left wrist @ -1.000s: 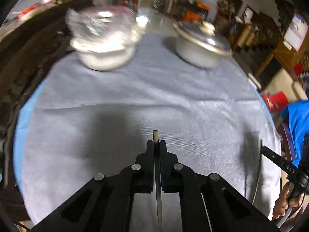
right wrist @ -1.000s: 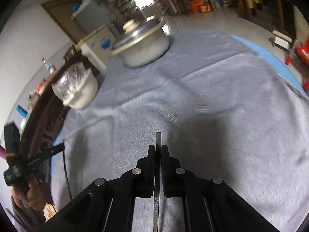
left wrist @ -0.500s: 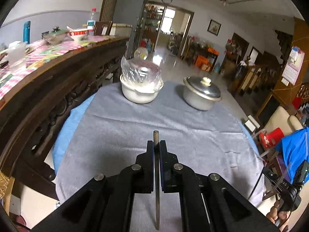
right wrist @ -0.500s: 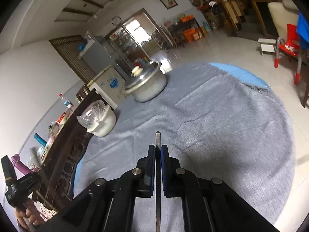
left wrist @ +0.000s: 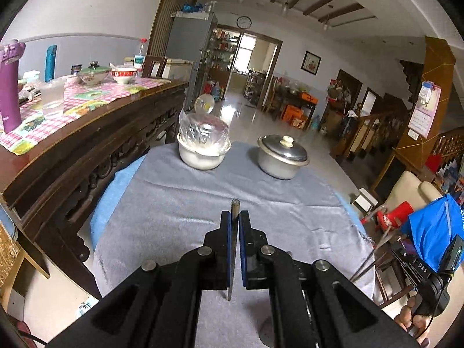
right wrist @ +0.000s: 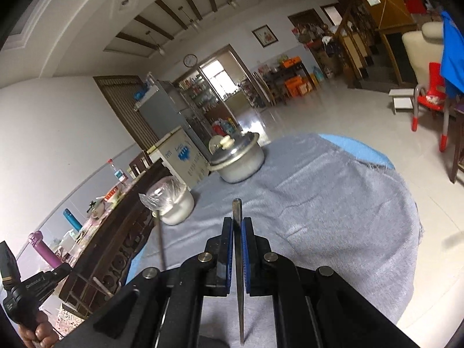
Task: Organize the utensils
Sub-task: 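Lift both chopsticks and carry them over the grey holder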
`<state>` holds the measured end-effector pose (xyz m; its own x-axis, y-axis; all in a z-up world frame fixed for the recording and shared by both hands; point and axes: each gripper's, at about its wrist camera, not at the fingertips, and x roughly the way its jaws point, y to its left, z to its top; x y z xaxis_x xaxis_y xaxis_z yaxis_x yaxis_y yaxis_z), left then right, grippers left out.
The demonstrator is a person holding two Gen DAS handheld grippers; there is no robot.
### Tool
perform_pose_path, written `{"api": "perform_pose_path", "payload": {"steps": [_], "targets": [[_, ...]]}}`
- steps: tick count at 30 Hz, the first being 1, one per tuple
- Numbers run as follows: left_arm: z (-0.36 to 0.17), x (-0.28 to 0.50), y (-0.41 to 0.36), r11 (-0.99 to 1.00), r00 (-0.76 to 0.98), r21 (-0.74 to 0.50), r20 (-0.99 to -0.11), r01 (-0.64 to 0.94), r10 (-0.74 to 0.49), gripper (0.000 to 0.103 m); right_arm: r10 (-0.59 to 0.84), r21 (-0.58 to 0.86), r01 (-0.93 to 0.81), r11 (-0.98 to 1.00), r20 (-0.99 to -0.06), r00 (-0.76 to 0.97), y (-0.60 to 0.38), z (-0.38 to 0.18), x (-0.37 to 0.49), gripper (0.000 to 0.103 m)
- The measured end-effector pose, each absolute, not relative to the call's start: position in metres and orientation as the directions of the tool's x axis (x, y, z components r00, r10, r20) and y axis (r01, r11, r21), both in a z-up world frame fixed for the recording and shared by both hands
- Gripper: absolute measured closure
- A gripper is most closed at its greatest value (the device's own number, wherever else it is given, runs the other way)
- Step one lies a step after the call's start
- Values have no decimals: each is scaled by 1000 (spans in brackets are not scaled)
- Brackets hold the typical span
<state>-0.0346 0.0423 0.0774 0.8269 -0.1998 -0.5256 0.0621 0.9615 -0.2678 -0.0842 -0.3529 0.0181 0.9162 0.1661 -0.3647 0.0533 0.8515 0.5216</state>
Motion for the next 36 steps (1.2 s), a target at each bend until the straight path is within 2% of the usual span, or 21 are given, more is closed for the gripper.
{"api": "perform_pose_path", "payload": {"steps": [11,23,36], "targets": [[93,-66,35,969,848,-237,-498,70,-183,98,146,497,24,868,-302,942,-343,42,-113,97],[95,-89,26,989,861,-146,-501,8,-81,98,147,475,7,880,-286,947,-336,54,-129,97],[111,-118,22,991,884,-131,-459,33,-90,98,146,445,-29,895,-231,962,-321,74,-157,97]]}}
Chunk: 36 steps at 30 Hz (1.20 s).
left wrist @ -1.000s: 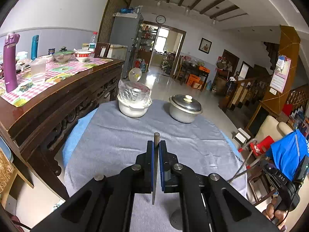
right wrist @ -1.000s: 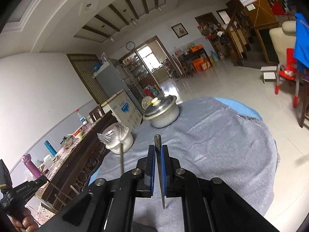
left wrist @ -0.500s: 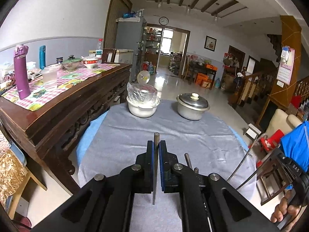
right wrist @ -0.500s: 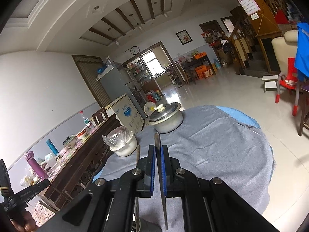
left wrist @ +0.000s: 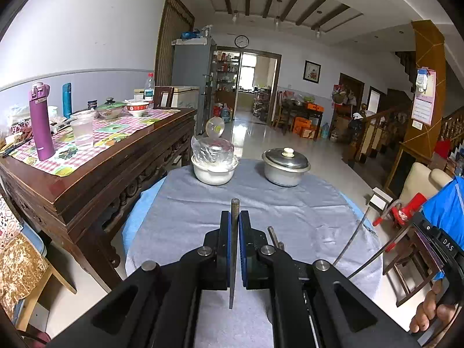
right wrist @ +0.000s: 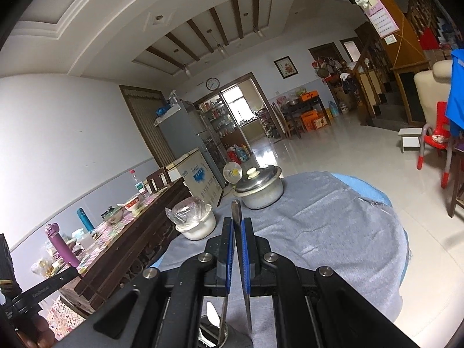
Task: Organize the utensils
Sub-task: 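Lift both chopsticks and carry them over the grey holder, then lower the held chopsticks into the grey holder with both tools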
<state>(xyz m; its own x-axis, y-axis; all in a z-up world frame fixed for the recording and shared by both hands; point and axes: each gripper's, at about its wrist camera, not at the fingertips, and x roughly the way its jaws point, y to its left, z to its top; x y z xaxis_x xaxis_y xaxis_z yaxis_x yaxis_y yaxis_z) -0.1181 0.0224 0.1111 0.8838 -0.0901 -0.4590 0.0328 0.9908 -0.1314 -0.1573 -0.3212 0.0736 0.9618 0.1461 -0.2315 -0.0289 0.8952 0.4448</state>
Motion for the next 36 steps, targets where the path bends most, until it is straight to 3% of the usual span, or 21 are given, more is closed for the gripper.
{"api": "perform_pose_path", "payload": {"steps": [18,36], "targets": [[120,-140,11,981,876,-164,-452,105,-170,98,154,417,-66,906,-181,971,-304,87,-180,97],[151,-162,-2,958,880,-201,-391,203,-269,98,179,395,-122,910,-110,978,-280,115,-183,97]]}}
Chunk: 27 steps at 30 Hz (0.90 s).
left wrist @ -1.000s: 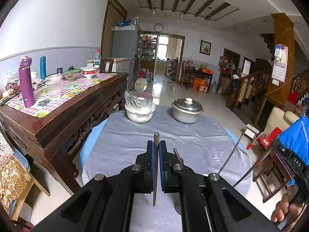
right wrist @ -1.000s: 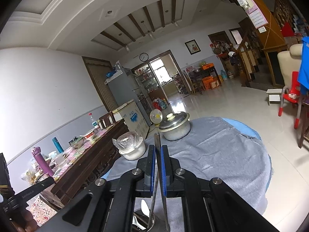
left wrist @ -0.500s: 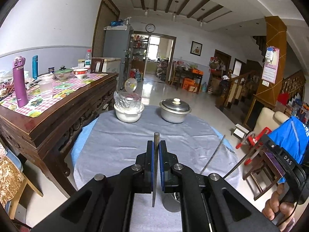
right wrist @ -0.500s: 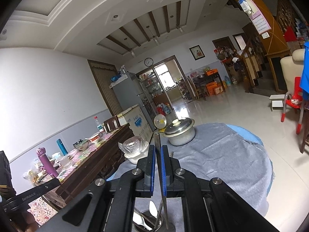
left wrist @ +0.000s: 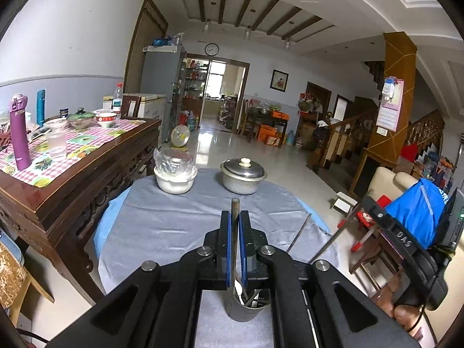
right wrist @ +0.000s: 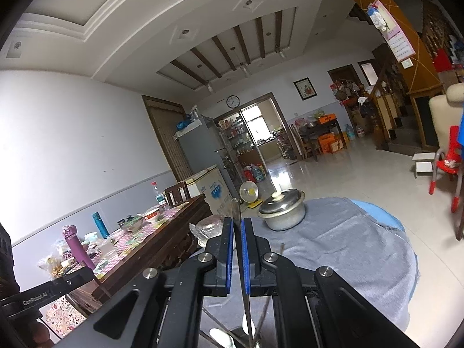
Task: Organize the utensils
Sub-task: 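Lower the held chopsticks into the grey holder with both tools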
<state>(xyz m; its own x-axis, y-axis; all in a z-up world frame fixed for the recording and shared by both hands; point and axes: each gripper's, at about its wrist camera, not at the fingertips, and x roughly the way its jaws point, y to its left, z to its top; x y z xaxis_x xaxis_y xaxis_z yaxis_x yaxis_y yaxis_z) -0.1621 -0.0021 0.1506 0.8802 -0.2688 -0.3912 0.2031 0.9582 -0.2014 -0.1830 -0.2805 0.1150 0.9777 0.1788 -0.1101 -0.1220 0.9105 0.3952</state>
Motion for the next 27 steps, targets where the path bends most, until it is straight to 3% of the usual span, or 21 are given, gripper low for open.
{"api": "perform_pose_path", "payload": {"steps": [12,27], "targets": [[164,-160,-17,951,893,-197,-339,239,-295,98,196,359,-133,924,-146,970,-261,106,-175,97],[132,-131,-31,954,868,-221,-411,203,-279,98,218,363,-140,921,-185,958,-264,92,-170,97]]}}
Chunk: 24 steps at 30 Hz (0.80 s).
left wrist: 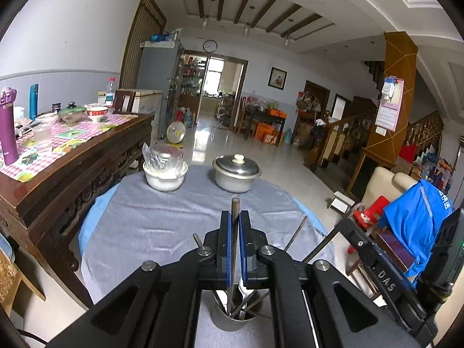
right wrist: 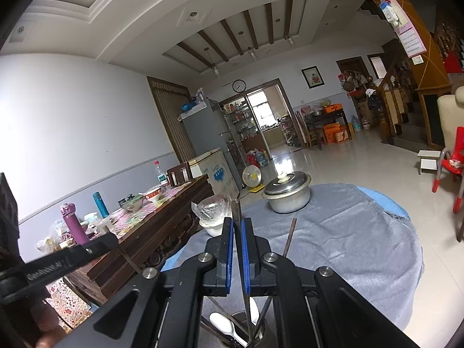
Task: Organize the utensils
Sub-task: 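Lower the held chopsticks into the grey holder with both tools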
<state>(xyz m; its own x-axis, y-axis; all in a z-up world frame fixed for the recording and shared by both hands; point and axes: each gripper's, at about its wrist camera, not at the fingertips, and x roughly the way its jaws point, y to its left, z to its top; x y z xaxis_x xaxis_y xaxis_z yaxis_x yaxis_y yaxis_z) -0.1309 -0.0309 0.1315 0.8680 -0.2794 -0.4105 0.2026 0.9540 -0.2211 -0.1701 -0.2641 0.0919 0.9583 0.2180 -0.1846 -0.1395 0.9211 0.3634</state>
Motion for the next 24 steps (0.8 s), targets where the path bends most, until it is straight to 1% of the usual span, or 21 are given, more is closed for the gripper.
{"api": "perform_pose_path", "payload": {"steps": [14,24], "targets": [[121,-133,-44,967,859,-174,-448,189,-248,98,226,376,-144,916,-184,956,-264,91,-169,97],[119,-133,-43,970,857,-167,-459,177,-235,98,247,374,-162,913,-193,950,-253,86,-171,97]]}}
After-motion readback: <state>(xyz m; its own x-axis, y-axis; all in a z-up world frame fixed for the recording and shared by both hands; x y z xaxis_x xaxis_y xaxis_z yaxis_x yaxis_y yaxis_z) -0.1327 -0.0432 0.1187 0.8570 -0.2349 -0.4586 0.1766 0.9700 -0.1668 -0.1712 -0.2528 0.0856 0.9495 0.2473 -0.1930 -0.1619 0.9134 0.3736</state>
